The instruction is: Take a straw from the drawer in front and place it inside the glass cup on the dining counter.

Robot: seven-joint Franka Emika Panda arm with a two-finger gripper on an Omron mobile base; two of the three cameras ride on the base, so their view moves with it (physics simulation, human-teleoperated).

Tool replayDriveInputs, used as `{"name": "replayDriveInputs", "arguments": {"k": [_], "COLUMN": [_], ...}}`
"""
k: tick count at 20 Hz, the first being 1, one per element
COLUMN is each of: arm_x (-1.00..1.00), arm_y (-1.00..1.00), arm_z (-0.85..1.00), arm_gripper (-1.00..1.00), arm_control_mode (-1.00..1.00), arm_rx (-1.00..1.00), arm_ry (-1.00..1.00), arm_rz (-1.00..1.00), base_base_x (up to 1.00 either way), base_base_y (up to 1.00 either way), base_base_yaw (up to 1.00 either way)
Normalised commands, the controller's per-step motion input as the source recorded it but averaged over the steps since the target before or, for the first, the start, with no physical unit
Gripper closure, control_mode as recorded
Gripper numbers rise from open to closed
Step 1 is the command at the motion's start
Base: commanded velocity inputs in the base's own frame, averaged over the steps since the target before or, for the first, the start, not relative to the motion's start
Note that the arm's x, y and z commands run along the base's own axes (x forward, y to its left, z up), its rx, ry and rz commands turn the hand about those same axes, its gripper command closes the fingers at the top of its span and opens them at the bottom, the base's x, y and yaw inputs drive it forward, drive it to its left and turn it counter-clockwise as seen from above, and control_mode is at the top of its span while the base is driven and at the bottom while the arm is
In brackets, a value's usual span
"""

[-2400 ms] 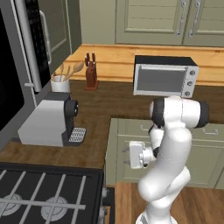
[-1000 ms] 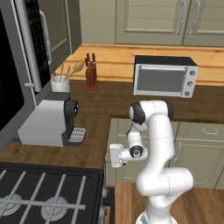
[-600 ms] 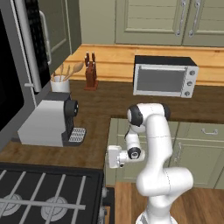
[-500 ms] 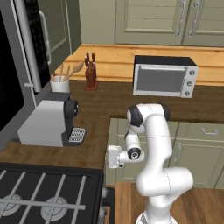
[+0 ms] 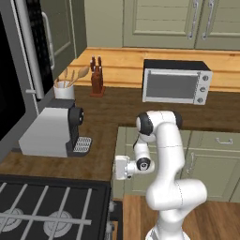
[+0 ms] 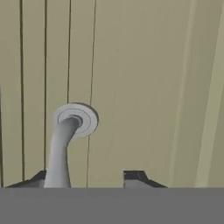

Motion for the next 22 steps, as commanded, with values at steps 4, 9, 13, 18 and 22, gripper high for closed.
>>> {"name": "replayDriveInputs", "arguments": {"k": [4, 9, 13, 18, 22], "arm_x": [-0.47, -0.51, -0.58, -0.59, -0.51], "arm_y": [-0.52, -0.89, -1.00, -1.00, -1.00], "arm_z": [0.02, 0.07, 0.05, 0.00, 0.00], "arm_gripper": [1.00, 1.00, 1.00, 1.00, 1.00], "arm_control_mode": [-1.00, -1.00, -1.00, -1.00, -1.00], "arm_rx": [0.00, 0.00, 0.02, 0.04, 0.03], "arm_ry": [-0.04, -0.02, 0.00, 0.00, 0.00], "arm_rz": [0.00, 0.00, 0.00, 0.00, 0.00], "base_base_x": [0.00, 0.00, 0.00, 0.00, 0.00], "base_base_y": [0.00, 0.00, 0.00, 0.00, 0.00], "base_base_yaw": [0.00, 0.00, 0.00, 0.00, 0.00]}}
